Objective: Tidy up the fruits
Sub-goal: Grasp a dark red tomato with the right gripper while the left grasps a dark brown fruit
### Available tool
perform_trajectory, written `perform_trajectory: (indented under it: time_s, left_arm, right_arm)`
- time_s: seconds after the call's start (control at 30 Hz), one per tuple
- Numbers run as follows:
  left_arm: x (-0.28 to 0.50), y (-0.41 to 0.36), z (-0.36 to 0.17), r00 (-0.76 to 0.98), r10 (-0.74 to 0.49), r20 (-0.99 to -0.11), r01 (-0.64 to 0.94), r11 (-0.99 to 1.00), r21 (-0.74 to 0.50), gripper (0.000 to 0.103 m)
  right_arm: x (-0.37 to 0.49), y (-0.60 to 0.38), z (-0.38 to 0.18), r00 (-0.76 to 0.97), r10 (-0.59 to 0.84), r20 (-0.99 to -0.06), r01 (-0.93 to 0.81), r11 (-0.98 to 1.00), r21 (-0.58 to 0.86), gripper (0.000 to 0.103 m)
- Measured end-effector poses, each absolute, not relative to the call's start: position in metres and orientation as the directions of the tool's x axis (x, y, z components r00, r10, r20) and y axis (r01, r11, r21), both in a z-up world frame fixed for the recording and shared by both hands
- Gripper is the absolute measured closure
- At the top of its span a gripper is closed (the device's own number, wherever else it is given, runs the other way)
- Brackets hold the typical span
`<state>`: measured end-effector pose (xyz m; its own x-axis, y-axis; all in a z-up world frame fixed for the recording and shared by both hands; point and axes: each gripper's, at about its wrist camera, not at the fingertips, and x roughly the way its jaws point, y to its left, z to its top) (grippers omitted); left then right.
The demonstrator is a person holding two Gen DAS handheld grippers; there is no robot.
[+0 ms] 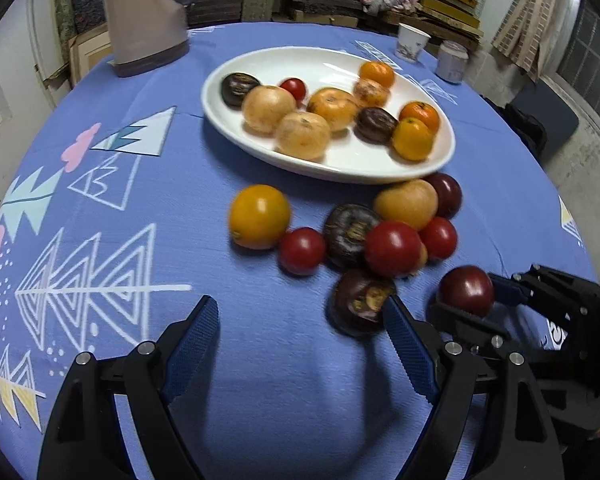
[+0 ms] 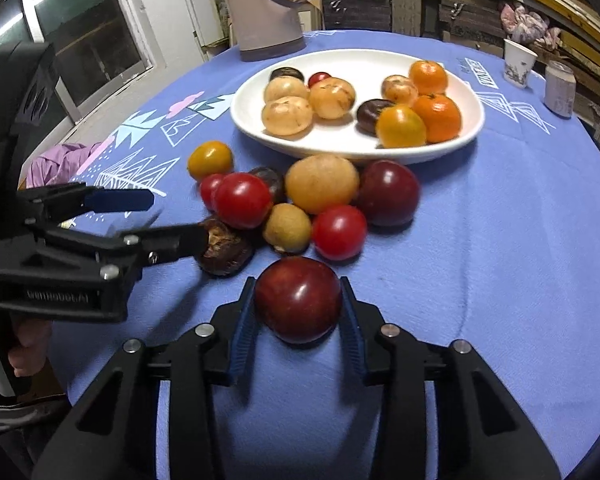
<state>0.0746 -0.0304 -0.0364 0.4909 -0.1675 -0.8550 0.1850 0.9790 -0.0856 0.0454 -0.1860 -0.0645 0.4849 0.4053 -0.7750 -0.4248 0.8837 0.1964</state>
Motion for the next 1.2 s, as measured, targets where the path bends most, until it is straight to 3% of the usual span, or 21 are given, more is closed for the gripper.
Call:
perform_trajectory:
  time_s: [0.5, 0.67, 0.8, 1.2]
  left_arm:
    - [0.079, -0.058, -0.051, 0.498, -0.137, -0.857, 0.215, 0.976, -0.031, 0.019]
    - [0.078, -0.063, -0.051, 0.522, -0.115, -0.845, 0.226, 0.974, 0.007, 0.034]
    - [0.075, -0.062, -0.048, 0.516, -0.118, -0.848, 0.232, 0.973, 0.006, 0.061]
    - [0.065, -0.050, -0.035, 0.530, -0.125, -0.839, 0.207, 0.978, -0.015, 0.061]
  right_arm:
    - [0.037, -0.207, -0.067, 0.496, 0.422, -0.759, -0.406, 0.885, 0.227, 0.064]
    - [0.037, -0.206, -0.067, 0.499, 0.421, -0.758, -0.402, 0.887, 0.228, 0.064]
    - [0.036, -0.206, -0.067, 0.500, 0.419, -0.758, -0.400, 0.888, 0.227, 0.064]
    - [0.035, -0.214, -0.057, 0.520, 0.414, -0.747, -0.385, 0.894, 0.228, 0.064]
